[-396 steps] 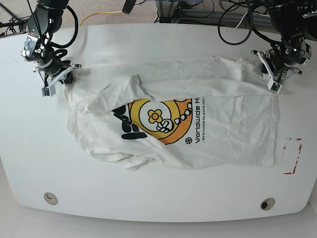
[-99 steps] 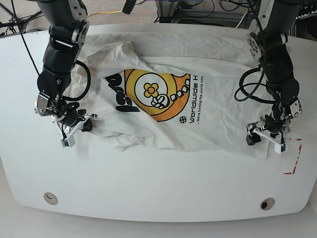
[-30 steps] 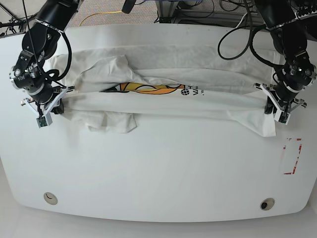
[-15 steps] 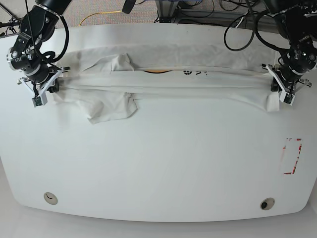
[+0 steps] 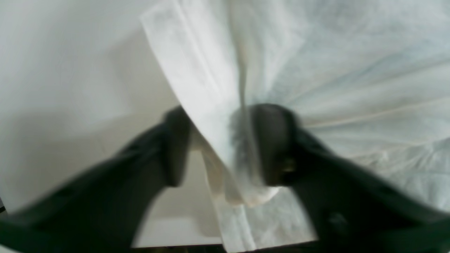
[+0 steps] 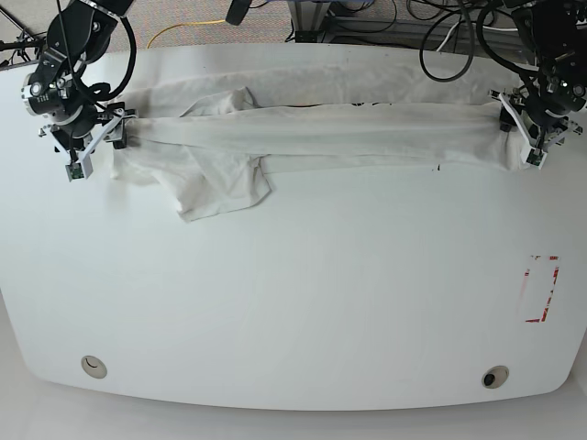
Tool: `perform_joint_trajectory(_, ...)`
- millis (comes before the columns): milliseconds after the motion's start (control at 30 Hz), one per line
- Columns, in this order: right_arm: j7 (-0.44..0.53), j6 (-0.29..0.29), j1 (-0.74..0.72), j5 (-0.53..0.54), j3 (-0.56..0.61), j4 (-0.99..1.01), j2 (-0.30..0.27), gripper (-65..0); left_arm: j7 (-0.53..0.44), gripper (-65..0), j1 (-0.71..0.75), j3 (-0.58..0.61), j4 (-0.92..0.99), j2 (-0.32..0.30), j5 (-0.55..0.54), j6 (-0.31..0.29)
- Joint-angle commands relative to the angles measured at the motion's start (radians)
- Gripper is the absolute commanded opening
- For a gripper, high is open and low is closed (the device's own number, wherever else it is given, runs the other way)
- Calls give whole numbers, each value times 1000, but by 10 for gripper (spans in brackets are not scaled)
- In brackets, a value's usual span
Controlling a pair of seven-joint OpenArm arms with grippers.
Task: Fold the T-shirt properly
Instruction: 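Release the right gripper and regrasp the folded edge near the sleeve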
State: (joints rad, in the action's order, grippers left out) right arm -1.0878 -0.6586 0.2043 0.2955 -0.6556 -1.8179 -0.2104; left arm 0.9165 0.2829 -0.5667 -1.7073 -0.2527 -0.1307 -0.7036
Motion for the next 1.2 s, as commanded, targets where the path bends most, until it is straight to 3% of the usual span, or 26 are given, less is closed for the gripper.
perform_joint_trajectory(0, 13, 0, -6, 21, -7, -41, -16, -166, -14, -268, -3, -6, -20, -15, -5, 5)
perform_joint_trajectory(67, 13, -2, -4, 24, -30, -85, -11, -125, -12, -267, -3, -6, -20, -15, -10, 5)
perform_joint_trajectory(233, 13, -13, -22, 31, -76, -168, 47, -125, 20, -265, -6, -9, -89, -15, -14, 5)
perform_joint_trajectory(433, 1, -30, -26, 182, -46, -171, 49, -128, 105, -265, -14, -9, -214, -10, -91, 5)
perform_joint_trajectory(633, -15, -28, -55, 236, 40, -170, 49, -244, 105, -267, -35, -9, -175, 19, -47, 5)
perform_joint_trajectory(733, -18, -19, -92, 235, 93, -142, 49, -192, 86, -267, -37, -11, -135, 46, 35, 5)
perform_joint_trajectory(900, -18, 93, -185, 235, 184, -27, 42, -78, 34, -267, -37, -8, -50, 57, 95, 5)
perform_joint_trajectory(1167, -18, 113, -340, 235, 267, 234, 2, -78, 26, -267, -34, -11, 10, 54, 99, 5)
